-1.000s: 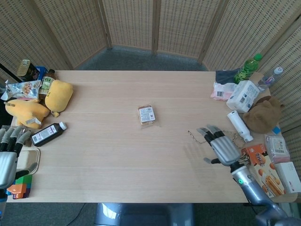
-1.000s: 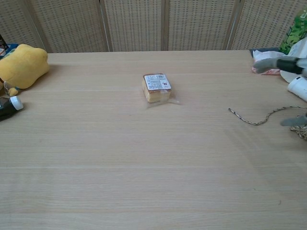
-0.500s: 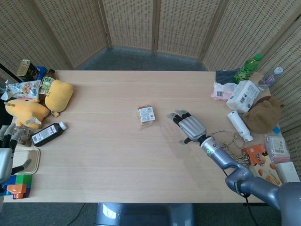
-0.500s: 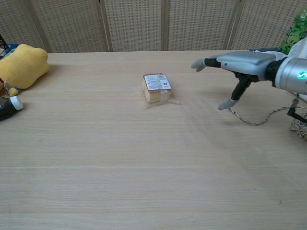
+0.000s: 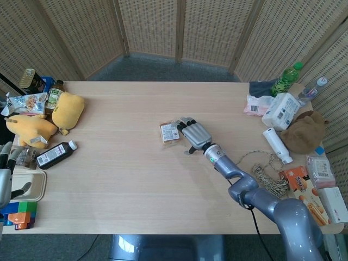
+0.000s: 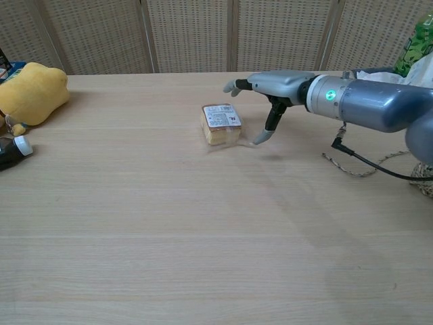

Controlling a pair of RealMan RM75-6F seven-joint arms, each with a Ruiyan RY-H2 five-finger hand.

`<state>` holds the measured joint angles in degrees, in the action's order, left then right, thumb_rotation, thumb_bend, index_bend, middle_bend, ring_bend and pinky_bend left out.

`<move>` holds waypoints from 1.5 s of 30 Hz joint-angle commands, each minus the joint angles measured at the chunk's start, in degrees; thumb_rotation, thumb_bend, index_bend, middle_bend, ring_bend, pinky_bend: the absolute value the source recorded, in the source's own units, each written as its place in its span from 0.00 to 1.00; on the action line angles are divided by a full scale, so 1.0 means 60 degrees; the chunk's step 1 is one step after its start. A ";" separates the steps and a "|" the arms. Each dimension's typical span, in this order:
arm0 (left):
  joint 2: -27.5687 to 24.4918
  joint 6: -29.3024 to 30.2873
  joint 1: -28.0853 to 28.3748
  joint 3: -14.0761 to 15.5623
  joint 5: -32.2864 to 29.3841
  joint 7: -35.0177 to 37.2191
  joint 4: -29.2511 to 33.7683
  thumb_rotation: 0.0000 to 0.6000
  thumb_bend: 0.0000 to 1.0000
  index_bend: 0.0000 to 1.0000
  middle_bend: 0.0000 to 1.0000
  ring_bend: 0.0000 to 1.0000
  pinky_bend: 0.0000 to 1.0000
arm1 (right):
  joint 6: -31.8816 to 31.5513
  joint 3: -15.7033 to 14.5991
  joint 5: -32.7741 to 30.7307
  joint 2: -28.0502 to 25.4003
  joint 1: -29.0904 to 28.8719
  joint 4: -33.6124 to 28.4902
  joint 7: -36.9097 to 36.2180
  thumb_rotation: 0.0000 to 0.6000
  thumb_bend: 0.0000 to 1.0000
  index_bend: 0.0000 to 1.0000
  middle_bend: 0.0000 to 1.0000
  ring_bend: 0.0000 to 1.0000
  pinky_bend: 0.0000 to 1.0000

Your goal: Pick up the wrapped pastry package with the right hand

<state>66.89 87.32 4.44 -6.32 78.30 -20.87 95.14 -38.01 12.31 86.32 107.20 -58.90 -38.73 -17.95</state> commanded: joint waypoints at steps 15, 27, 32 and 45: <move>0.0148 -0.0112 0.0063 -0.0018 -0.0285 -0.0086 -0.0354 1.00 0.00 0.17 0.00 0.00 0.00 | 0.1280 0.0217 -0.0766 0.2243 -0.1536 0.3558 -0.0602 1.00 0.00 0.00 0.00 0.00 0.00; 0.0144 -0.0142 0.0079 -0.0024 -0.0392 -0.0036 -0.0430 1.00 0.00 0.17 0.00 0.00 0.00 | 0.1158 0.0298 -0.1015 0.2770 -0.1968 0.4056 -0.0549 1.00 0.00 0.00 0.00 0.00 0.00; 0.0130 -0.0159 0.0089 -0.0017 -0.0408 -0.0012 -0.0422 1.00 0.00 0.17 0.00 0.00 0.00 | 0.1306 0.0504 -0.1306 0.2932 -0.2110 0.4190 -0.0437 1.00 0.00 0.00 0.00 0.00 0.00; 0.0125 -0.0131 0.0097 0.0007 -0.0394 -0.0002 -0.0413 1.00 0.00 0.17 0.00 0.00 0.00 | 0.1129 0.0573 -0.1510 0.3260 -0.2118 0.4461 -0.0872 1.00 0.00 0.05 0.06 0.01 0.13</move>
<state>67.64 86.54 5.02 -6.28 75.93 -20.88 92.67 -30.79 15.76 77.31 126.48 -71.70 -12.30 -22.94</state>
